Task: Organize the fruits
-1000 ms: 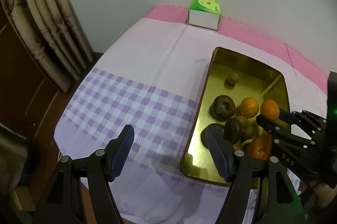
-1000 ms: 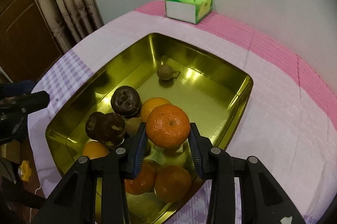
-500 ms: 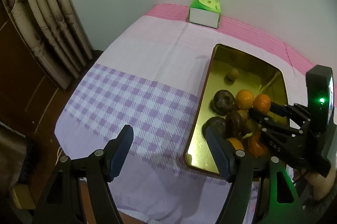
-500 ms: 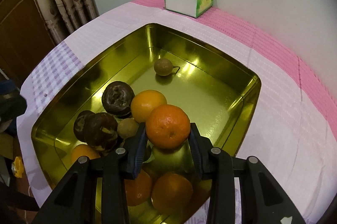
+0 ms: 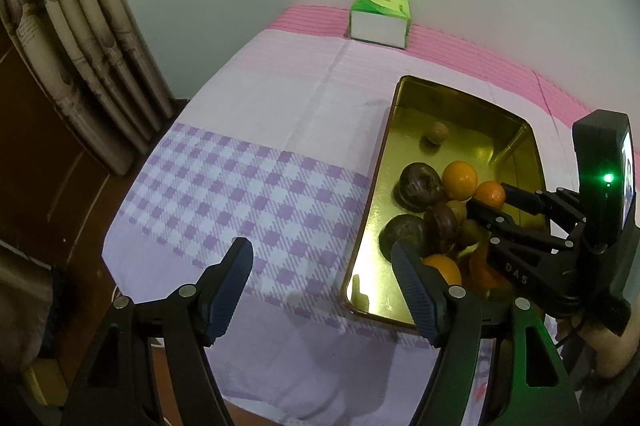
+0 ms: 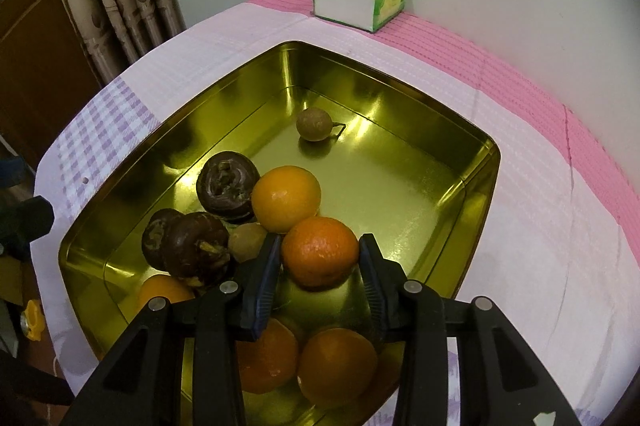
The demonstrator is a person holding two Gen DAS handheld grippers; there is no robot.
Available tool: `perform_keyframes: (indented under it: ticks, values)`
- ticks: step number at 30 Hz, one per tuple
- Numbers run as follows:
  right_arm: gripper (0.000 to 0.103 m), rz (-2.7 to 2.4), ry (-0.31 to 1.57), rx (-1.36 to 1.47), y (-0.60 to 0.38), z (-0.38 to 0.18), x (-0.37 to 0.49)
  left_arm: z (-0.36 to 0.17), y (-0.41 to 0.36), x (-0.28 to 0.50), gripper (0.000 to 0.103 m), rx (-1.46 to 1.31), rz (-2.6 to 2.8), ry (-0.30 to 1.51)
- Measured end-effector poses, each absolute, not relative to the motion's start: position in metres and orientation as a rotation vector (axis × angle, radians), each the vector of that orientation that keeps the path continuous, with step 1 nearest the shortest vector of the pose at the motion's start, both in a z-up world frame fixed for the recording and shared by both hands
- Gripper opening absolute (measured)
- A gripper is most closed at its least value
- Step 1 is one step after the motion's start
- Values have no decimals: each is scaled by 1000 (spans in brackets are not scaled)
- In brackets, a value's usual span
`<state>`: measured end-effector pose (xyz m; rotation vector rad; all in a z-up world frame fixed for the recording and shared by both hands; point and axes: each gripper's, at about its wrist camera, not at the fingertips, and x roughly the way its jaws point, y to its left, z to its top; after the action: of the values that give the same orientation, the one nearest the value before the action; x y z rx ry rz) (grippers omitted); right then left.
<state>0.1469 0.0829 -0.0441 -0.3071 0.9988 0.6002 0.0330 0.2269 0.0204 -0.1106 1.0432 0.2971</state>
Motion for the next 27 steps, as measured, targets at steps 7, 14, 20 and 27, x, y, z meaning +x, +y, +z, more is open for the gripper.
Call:
perform_keyframes:
  ticks: [7, 14, 20, 27]
  values:
    - [43, 600, 994, -272, 78, -36, 143, 21, 225, 33, 73, -100, 286, 1036]
    - [64, 577, 965, -181, 62, -14, 127, 21, 221, 34, 73, -81, 277, 1036]
    - [85, 544, 980, -130, 45, -6, 111, 20, 214, 34, 73, -57, 263, 1039]
    - [99, 509, 1024, -102, 27, -9, 94, 17, 206, 34, 74, -23, 251, 1048]
